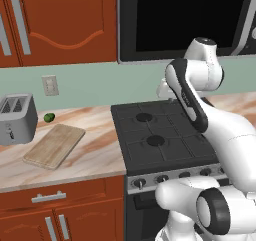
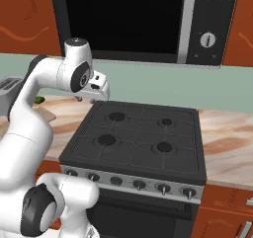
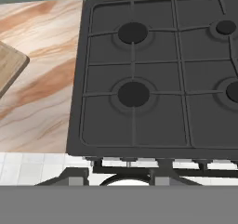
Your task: Open the drawer on the left and place the cutting tools on the cutting board.
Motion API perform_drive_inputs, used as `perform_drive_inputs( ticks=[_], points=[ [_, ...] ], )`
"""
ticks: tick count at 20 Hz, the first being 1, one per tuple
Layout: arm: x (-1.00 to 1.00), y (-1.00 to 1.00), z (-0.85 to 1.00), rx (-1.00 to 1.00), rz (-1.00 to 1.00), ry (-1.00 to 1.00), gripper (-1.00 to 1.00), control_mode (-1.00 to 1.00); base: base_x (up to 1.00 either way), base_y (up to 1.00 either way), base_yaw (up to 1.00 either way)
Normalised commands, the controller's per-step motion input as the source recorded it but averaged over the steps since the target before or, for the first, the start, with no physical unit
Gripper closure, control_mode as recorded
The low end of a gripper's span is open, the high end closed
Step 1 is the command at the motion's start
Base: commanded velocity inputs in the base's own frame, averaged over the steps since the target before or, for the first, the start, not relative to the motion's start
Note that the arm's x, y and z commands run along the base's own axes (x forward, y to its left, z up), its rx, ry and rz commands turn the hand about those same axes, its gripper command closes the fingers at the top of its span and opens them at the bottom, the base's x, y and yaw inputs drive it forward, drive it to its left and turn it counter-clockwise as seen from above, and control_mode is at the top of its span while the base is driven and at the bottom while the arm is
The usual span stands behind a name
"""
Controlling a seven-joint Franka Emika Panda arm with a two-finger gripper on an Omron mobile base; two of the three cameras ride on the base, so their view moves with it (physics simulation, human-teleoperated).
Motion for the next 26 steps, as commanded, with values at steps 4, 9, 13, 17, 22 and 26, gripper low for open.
perform_drive_inputs(
  ticks=[4,9,13,17,22,26],
  points=[
    [-0.34,0.09,0.0,-0.05,0.08,-0.02,-1.0,-1.0,0.0,0.0,0.0],
    [-0.65,0.61,-0.05,-0.19,0.25,-0.08,-1.0,-1.0,0.0,0.0,0.0],
    [-0.53,1.0,-0.34,-0.33,0.32,0.0,-1.0,-1.0,0.0,0.0,0.0],
    [-0.52,1.0,-0.55,-0.23,0.3,0.0,-1.0,-1.0,0.0,0.0,0.0],
    [-0.55,1.0,-0.74,-0.17,0.31,0.0,-1.0,-1.0,0.0,0.0,0.0],
    [-0.4,1.0,-0.91,-0.2,0.33,-0.01,-1.0,-1.0,0.0,0.0,0.0]
  ],
)
